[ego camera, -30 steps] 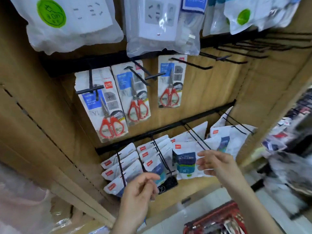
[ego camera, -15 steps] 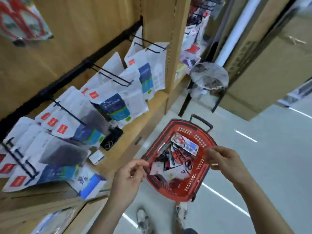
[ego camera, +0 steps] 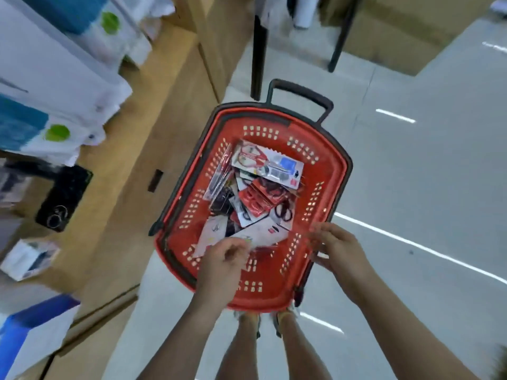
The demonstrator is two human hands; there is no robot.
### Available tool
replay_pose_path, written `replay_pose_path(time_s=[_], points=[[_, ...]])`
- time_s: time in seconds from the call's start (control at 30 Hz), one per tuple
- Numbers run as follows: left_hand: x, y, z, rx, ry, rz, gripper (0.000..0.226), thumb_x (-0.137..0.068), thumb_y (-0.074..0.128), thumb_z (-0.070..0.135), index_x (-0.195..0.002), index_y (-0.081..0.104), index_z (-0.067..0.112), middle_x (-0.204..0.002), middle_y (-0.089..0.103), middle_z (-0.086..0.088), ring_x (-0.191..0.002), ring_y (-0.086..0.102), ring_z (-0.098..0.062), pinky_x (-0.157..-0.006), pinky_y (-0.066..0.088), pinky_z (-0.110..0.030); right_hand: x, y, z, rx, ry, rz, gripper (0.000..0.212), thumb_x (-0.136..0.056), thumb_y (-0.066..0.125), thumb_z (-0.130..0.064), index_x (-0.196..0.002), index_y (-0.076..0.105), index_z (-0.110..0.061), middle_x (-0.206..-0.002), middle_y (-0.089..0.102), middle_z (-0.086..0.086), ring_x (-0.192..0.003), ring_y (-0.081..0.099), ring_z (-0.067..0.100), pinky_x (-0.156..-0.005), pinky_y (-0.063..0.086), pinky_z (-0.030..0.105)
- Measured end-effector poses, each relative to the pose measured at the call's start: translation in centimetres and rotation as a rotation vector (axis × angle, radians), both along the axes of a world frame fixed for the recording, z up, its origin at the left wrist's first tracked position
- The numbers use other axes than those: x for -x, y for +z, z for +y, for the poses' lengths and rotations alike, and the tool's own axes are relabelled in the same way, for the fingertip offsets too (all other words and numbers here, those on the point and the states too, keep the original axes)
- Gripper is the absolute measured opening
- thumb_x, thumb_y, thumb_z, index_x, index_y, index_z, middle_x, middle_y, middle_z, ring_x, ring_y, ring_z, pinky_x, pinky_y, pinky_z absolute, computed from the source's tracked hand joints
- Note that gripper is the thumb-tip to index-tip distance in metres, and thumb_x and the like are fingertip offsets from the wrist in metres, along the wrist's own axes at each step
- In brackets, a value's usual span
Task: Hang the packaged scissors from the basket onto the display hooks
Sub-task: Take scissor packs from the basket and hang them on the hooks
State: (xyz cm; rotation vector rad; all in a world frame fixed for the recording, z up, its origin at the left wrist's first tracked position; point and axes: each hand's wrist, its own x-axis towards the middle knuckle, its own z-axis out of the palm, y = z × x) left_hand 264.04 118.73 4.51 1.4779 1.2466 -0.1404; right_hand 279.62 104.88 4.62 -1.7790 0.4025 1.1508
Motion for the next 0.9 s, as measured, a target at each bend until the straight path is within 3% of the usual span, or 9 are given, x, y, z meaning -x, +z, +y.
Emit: replay_pose_path(time_s=[0.1, 0.23, 0.3, 0.37, 0.5, 0.6, 0.7, 0.8, 0.9], points=[[-2.4, -6.9, 1.2, -0.008, -0.003, 0.003, 0.029, -0.094, 0.059, 0.007, -0.084, 0.069, 0.033, -0.092, 0.071, 0.011, -0.09, 0.067, -0.011, -0.08, 0.052, -0.032, -0.3, -6.5, 1.8, 0.003, -0.091, 0.056, 0.017, -0.096, 0.055, -0.01, -0.109, 0.066, -0.013, -0.096, 0.07, 0.012, -0.085, 0.064, 0.022, -0.077, 0.05, 0.037], [-5.1, -14.2, 4.1, -0.041, 0.013, 0.02, 0.026, -0.098, 0.055, 0.013, -0.091, 0.066, 0.035, -0.101, 0.068, 0.015, -0.101, 0.062, -0.006, -0.089, 0.048, -0.026, -1.3, -13.5, 5.2, -0.021, -0.224, 0.086, 0.025, -0.099, 0.054, -0.013, -0.121, 0.057, -0.023, -0.103, 0.074, 0.005, -0.09, 0.072, 0.019, -0.088, 0.057, 0.043], [-6.4, -16.9, 5.7, -0.07, 0.02, -0.005, 0.021, -0.099, 0.053, 0.017, -0.101, 0.067, 0.034, -0.11, 0.066, 0.014, -0.106, 0.06, -0.005, -0.091, 0.046, -0.026, -2.7, -16.2, 7.1, -0.003, -0.267, 0.057, 0.032, -0.099, 0.053, -0.014, -0.127, 0.049, -0.028, -0.106, 0.069, 0.016, -0.093, 0.071, 0.025, -0.07, 0.062, 0.041], [-8.1, -18.9, 7.5, -0.088, 0.02, -0.033, 0.024, -0.1, 0.051, 0.02, -0.118, 0.062, 0.031, -0.12, 0.062, 0.011, -0.108, 0.058, -0.006, -0.091, 0.045, -0.027, -4.2, -18.6, 8.7, 0.031, -0.331, 0.022, 0.043, -0.098, 0.053, -0.016, -0.133, 0.038, -0.035, -0.104, 0.068, 0.009, -0.086, 0.068, 0.017, -0.052, 0.055, 0.029], [-11.9, -21.6, 9.7, -0.028, -0.189, 0.042, 0.036, -0.1, 0.051, 0.034, -0.135, 0.049, 0.029, -0.126, 0.056, 0.004, -0.11, 0.055, -0.015, -0.092, 0.044, -0.034, -5.9, -23.2, 11.2, 0.08, -0.412, -0.026, 0.087, -0.09, 0.067, -0.016, -0.153, 0.011, -0.035, -0.122, 0.062, 0.005, -0.098, 0.067, 0.023, -0.078, 0.058, 0.042], [-13.8, -22.8, 9.3, -0.059, -0.396, 0.19, 0.033, -0.095, 0.052, 0.051, -0.118, 0.056, 0.028, -0.104, 0.059, 0.012, -0.101, 0.059, -0.018, -0.091, 0.047, -0.037, -5.4, -24.5, 12.2, 0.134, -0.424, -0.078, 0.106, -0.081, 0.075, -0.005, -0.154, 0.003, -0.035, -0.11, 0.063, 0.002, -0.104, 0.066, 0.025, -0.091, 0.055, 0.052], [-14.2, -23.0, 9.3, -0.047, -0.308, 0.18, 0.015, -0.09, 0.065, 0.039, -0.081, 0.059, 0.029, -0.082, 0.064, 0.012, -0.085, 0.067, -0.02, -0.088, 0.054, -0.045, -4.1, -24.6, 12.1, 0.184, -0.407, -0.074, 0.113, -0.077, 0.077, 0.001, -0.153, 0.004, -0.037, -0.121, 0.06, 0.003, -0.108, 0.064, 0.027, -0.091, 0.054, 0.055], [-12.7, -22.0, 8.8, 0.11, -0.158, 0.149, 0.016, -0.085, 0.071, 0.019, -0.076, 0.063, 0.029, -0.086, 0.073, 0.002, -0.085, 0.07, -0.025, -0.086, 0.057, -0.05, -3.0, -23.4, 11.1, 0.168, -0.47, 0.029, 0.098, -0.076, 0.076, 0.007, -0.15, 0.021, -0.027, -0.121, 0.064, 0.008, -0.098, 0.069, 0.03, -0.081, 0.058, 0.054], [-10.4, -19.1, 8.0, 0.142, -0.07, 0.137, 0.021, -0.082, 0.073, 0.009, -0.084, 0.067, 0.029, -0.086, 0.073, 0.006, -0.087, 0.07, -0.019, -0.084, 0.056, -0.041, -1.4, -20.6, 9.7, 0.073, -0.49, 0.133, 0.072, -0.076, 0.072, 0.013, -0.134, 0.04, -0.015, -0.099, 0.074, 0.013, -0.076, 0.074, 0.027, -0.058, 0.058, 0.037]])
